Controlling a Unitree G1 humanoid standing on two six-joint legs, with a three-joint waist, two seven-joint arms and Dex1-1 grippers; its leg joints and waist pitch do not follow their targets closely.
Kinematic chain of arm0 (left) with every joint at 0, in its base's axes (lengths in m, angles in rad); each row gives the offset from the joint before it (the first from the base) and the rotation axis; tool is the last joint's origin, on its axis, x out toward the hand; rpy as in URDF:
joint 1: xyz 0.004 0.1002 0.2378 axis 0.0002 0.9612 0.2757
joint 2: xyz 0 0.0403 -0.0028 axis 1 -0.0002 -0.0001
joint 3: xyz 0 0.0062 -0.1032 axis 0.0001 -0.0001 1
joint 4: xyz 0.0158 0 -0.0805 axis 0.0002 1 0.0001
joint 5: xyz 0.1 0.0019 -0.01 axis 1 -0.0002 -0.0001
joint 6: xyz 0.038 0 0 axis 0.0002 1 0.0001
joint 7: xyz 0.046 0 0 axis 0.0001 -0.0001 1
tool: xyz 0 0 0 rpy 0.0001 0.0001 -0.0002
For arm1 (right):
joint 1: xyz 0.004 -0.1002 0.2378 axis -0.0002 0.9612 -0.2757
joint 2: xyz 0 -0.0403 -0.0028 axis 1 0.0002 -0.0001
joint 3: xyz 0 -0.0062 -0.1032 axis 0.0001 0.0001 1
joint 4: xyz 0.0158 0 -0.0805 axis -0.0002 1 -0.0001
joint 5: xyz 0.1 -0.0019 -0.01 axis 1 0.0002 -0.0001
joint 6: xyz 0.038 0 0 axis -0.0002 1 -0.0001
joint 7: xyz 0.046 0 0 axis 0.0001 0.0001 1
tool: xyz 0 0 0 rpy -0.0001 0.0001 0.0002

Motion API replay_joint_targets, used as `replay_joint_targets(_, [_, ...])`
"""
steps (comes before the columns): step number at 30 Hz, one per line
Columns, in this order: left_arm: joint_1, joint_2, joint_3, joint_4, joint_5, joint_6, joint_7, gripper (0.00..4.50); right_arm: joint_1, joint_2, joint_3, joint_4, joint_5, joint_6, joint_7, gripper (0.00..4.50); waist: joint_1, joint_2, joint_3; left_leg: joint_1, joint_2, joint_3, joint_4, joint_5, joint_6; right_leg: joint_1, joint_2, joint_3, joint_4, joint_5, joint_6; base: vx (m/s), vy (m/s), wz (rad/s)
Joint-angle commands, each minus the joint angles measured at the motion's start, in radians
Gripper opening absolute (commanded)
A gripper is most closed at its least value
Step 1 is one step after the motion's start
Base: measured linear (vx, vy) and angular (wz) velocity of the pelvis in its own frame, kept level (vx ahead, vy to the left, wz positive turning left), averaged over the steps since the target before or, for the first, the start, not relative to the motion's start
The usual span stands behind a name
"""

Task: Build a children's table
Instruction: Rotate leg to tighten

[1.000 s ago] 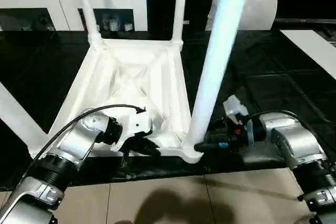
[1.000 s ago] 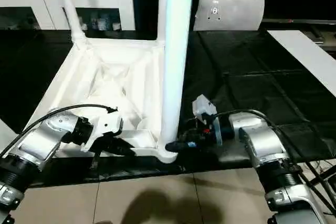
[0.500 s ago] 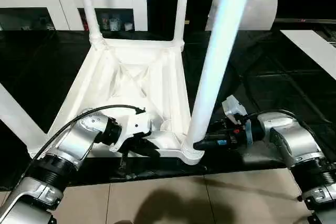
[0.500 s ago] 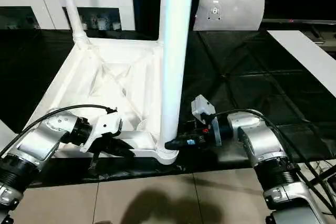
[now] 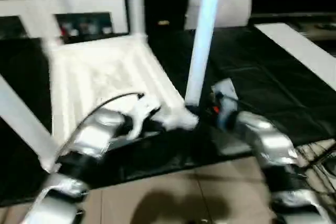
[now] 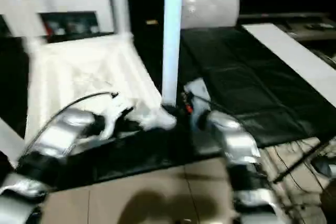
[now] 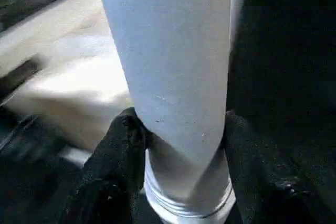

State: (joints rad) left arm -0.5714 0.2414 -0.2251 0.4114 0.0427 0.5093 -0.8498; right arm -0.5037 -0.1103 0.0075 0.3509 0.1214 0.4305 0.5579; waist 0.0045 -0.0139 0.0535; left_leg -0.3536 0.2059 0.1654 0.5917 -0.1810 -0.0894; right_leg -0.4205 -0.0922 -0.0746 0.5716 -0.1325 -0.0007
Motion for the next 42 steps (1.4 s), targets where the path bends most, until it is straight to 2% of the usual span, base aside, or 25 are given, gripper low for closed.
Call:
replay_joint_targets(1, [-0.077, -0.093, 0.020, -0.050, -0.042, -0.022, 0.074, 0.00, -0.014, 0.092, 0.092, 0.026, 0.000, 0.029, -0.044, 1.91, 0.005, 0.000, -0.063, -0.004, -0.003, -0.006, -0.076, -0.345, 0.008, 0.045, -0.032, 0.012, -0.090, -0.573, -0.082, 0.000, 0.000, 0.00])
replay_joint_targets(2, [-0.079, -0.097, 0.020, -0.048, -0.040, -0.022, 0.078, 0.00, -0.016, 0.097, 0.089, 0.027, 0.002, 0.030, -0.052, 1.91, 0.006, -0.002, -0.064, -0.004, -0.003, -0.003, -0.075, -0.336, 0.014, 0.044, -0.031, 0.014, -0.091, -0.554, -0.087, 0.000, 0.000, 0.00])
replay_joint_targets(3, [-0.081, -0.109, 0.017, -0.046, -0.037, -0.025, 0.088, 0.00, -0.020, 0.122, 0.063, 0.036, 0.005, 0.028, -0.098, 1.91, 0.008, -0.001, -0.068, -0.004, 0.000, -0.002, -0.076, -0.311, 0.022, 0.046, -0.032, 0.020, -0.083, -0.497, -0.108, 0.000, 0.000, 0.00])
replay_joint_targets(5, [-0.081, -0.110, 0.011, -0.046, -0.026, -0.027, 0.090, 0.00, -0.018, 0.131, 0.050, 0.034, -0.004, 0.019, -0.115, 1.91, 0.011, 0.000, -0.071, -0.009, 0.003, 0.002, -0.078, -0.266, 0.029, 0.050, -0.031, 0.026, -0.071, -0.401, -0.141, 0.000, 0.000, 0.00])
replay_joint_targets(6, [-0.081, -0.103, 0.006, -0.045, -0.018, -0.029, 0.084, 0.00, -0.013, 0.126, 0.047, 0.028, -0.005, 0.005, -0.103, 2.46, 0.014, -0.001, -0.072, -0.009, 0.003, 0.006, -0.075, -0.239, 0.037, 0.051, -0.031, 0.029, -0.064, -0.341, -0.161, 0.000, 0.000, 0.00])
replay_joint_targets(8, [-0.078, -0.089, 0.002, -0.046, -0.016, -0.033, 0.077, 0.00, -0.002, 0.111, 0.048, 0.012, -0.003, -0.013, -0.080, 2.60, 0.019, -0.001, -0.071, -0.011, 0.003, 0.009, -0.073, -0.218, 0.047, 0.053, -0.032, 0.032, -0.058, -0.305, -0.180, 0.000, 0.000, 0.00])
replay_joint_targets(10, [-0.071, -0.074, -0.006, -0.050, -0.014, -0.041, 0.066, 0.00, 0.007, 0.099, 0.046, 0.003, 0.006, -0.032, -0.062, 2.81, 0.029, 0.002, -0.078, -0.017, 0.005, 0.009, -0.069, -0.156, 0.056, 0.061, -0.035, 0.034, -0.048, -0.243, -0.194, 0.000, 0.000, 0.00])
replay_joint_targets(12, [-0.061, -0.059, -0.017, -0.057, -0.014, -0.051, 0.048, 0.00, 0.020, 0.079, 0.044, -0.006, 0.017, -0.056, -0.032, 3.04, 0.034, 0.004, -0.077, -0.016, 0.005, 0.012, -0.069, -0.141, 0.063, 0.061, -0.032, 0.034, -0.048, -0.216, -0.205, 0.000, 0.000, 0.00])
replay_joint_targets(15, [-0.047, -0.041, -0.029, -0.060, -0.014, -0.066, 0.022, 0.00, 0.040, 0.043, 0.033, -0.025, 0.036, -0.083, 0.023, 3.11, 0.040, 0.006, -0.078, -0.012, 0.008, 0.013, -0.069, -0.150, 0.067, 0.061, -0.032, 0.035, -0.046, -0.214, -0.213, 0.000, 0.000, 0.00])
replay_joint_targets(16, [-0.045, -0.035, -0.030, -0.057, -0.012, -0.074, 0.013, 0.00, 0.045, 0.027, 0.030, -0.032, 0.043, -0.083, 0.047, 3.41, 0.040, 0.009, -0.078, -0.010, 0.008, 0.013, -0.069, -0.148, 0.064, 0.060, -0.031, 0.035, -0.045, -0.209, -0.218, 0.000, 0.000, 0.00])
replay_joint_targets(17, [-0.045, -0.035, -0.030, -0.057, -0.012, -0.074, 0.013, 0.00, 0.045, 0.027, 0.030, -0.032, 0.043, -0.083, 0.047, 3.51, 0.040, 0.009, -0.078, -0.010, 0.008, 0.013, -0.069, -0.148, 0.064, 0.060, -0.031, 0.035, -0.045, -0.209, -0.218, 0.000, 0.000, 0.00])
replay_joint_targets(19, [-0.035, -0.012, -0.032, -0.050, -0.014, -0.103, -0.027, 0.00, 0.063, -0.049, 0.032, -0.045, 0.046, -0.093, 0.134, 3.56, 0.043, 0.009, -0.076, -0.009, 0.008, 0.013, -0.068, -0.171, 0.064, 0.062, -0.031, 0.035, -0.048, -0.223, -0.219, 0.000, 0.000, 0.00])
replay_joint_targets(22, [-0.028, 0.002, -0.031, -0.044, -0.029, -0.125, -0.065, 0.00, 0.072, -0.101, 0.029, -0.049, 0.063, -0.095, 0.213, 3.95, 0.049, 0.006, -0.075, -0.012, 0.008, 0.013, -0.067, -0.181, 0.069, 0.063, -0.032, 0.035, -0.049, -0.241, -0.212, 0.000, 0.000, 0.00])
replay_joint_targets(23, [-0.027, 0.005, -0.033, -0.042, -0.031, -0.138, -0.078, 0.00, 0.073, -0.111, 0.026, -0.051, 0.070, -0.094, 0.232, 4.04, 0.051, 0.003, -0.075, -0.012, 0.008, 0.014, -0.067, -0.189, 0.068, 0.062, -0.033, 0.034, -0.052, -0.272, -0.203, 0.000, 0.000, 0.00])
replay_joint_targets(25, [-0.014, 0.037, -0.060, -0.047, -0.047, -0.190, -0.161, 0.00, 0.080, -0.180, 0.037, -0.064, 0.094, -0.105, 0.359, 4.28, 0.056, 0.002, -0.076, -0.010, 0.009, 0.012, -0.067, -0.193, 0.068, 0.063, -0.034, 0.033, -0.054, -0.300, -0.191, 0.000, 0.000, 0.00])
replay_joint_targets(28, [0.002, 0.081, -0.092, -0.056, -0.045, -0.230, -0.239, 0.00, 0.080, -0.255, 0.055, -0.059, 0.104, -0.099, 0.479, 4.42, 0.060, 0.002, -0.073, -0.009, 0.012, 0.013, -0.067, -0.199, 0.074, 0.057, -0.033, 0.034, -0.053, -0.297, -0.198, 0.000, 0.000, 0.00])
replay_joint_targets(29, [0.004, 0.084, -0.094, -0.057, -0.045, -0.237, -0.246, 0.00, 0.079, -0.258, 0.054, -0.059, 0.109, -0.093, 0.487, 4.47, 0.061, -0.003, -0.074, -0.008, 0.012, 0.014, -0.066, -0.202, 0.076, 0.056, -0.034, 0.034, -0.055, -0.306, -0.196, 0.000, 0.000, 0.00])
replay_joint_targets(31, [0.018, 0.112, -0.109, -0.071, -0.045, -0.267, -0.300, 0.00, 0.073, -0.288, 0.051, -0.057, 0.139, -0.075, 0.538, 4.47, 0.069, -0.001, -0.074, -0.005, 0.015, 0.013, -0.067, -0.201, 0.072, 0.054, -0.035, 0.035, -0.052, -0.307, -0.201, 0.000, 0.000, 0.00])
replay_joint_targets(34, [0.039, 0.157, -0.133, -0.088, -0.044, -0.311, -0.369, 0.00, 0.082, -0.322, 0.075, -0.058, 0.127, -0.138, 0.605, 4.47, 0.083, 0.002, -0.074, -0.002, 0.018, 0.013, -0.067, -0.205, 0.064, 0.051, -0.037, 0.035, -0.048, -0.301, -0.202, 0.000, 0.000, 0.00])
replay_joint_targets(35, [0.047, 0.175, -0.142, -0.095, -0.048, -0.321, -0.396, 0.00, 0.089, -0.331, 0.089, -0.058, 0.111, -0.197, 0.622, 4.47, 0.085, -0.001, -0.073, -0.003, 0.017, 0.014, -0.068, -0.214, 0.062, 0.051, -0.036, 0.035, -0.049, -0.309, -0.199, 0.000, 0.000, 0.00])
replay_joint_targets(37, [0.053, 0.187, -0.148, -0.101, -0.052, -0.325, -0.416, 0.00, 0.094, -0.331, 0.095, -0.053, 0.092, -0.265, 0.615, 4.47, 0.087, 0.000, -0.073, -0.004, 0.016, 0.014, -0.069, -0.218, 0.053, 0.050, -0.039, 0.035, -0.048, -0.322, -0.190, 0.000, 0.000, 0.00])
replay_joint_targets(38, [0.059, 0.204, -0.155, -0.111, -0.049, -0.336, -0.435, 0.00, 0.093, -0.362, 0.141, -0.074, 0.104, -0.176, 0.696, 4.47, 0.091, -0.003, -0.074, -0.002, 0.017, 0.012, -0.070, -0.212, 0.057, 0.054, -0.034, 0.034, -0.045, -0.314, -0.194, 0.000, 0.000, 0.00])
replay_joint_targets(39, [0.060, 0.206, -0.156, -0.112, -0.049, -0.340, -0.439, 0.00, 0.093, -0.369, 0.150, -0.080, 0.109, -0.152, 0.718, 4.47, 0.091, -0.007, -0.072, -0.004, 0.018, 0.013, -0.070, -0.210, 0.062, 0.053, -0.034, 0.035, -0.046, -0.311, -0.194, 0.000, 0.000, 0.00])
replay_joint_targets(41, [0.064, 0.212, -0.156, -0.119, -0.053, -0.341, -0.449, 0.00, 0.093, -0.373, 0.165, -0.082, 0.099, -0.147, 0.728, 4.47, 0.094, -0.006, -0.073, -0.006, 0.019, 0.014, -0.068, -0.200, 0.063, 0.053, -0.036, 0.036, -0.043, -0.303, -0.194, 0.000, 0.000, 0.00])
replay_joint_targets(42, [0.077, 0.232, -0.160, -0.146, -0.069, -0.337, -0.492, 0.00, 0.083, -0.374, 0.191, -0.075, 0.097, -0.136, 0.755, 4.47, 0.095, -0.011, -0.074, -0.007, 0.019, 0.015, -0.068, -0.200, 0.062, 0.054, -0.038, 0.036, -0.044, -0.311, -0.193, 0.000, 0.000, 0.00])
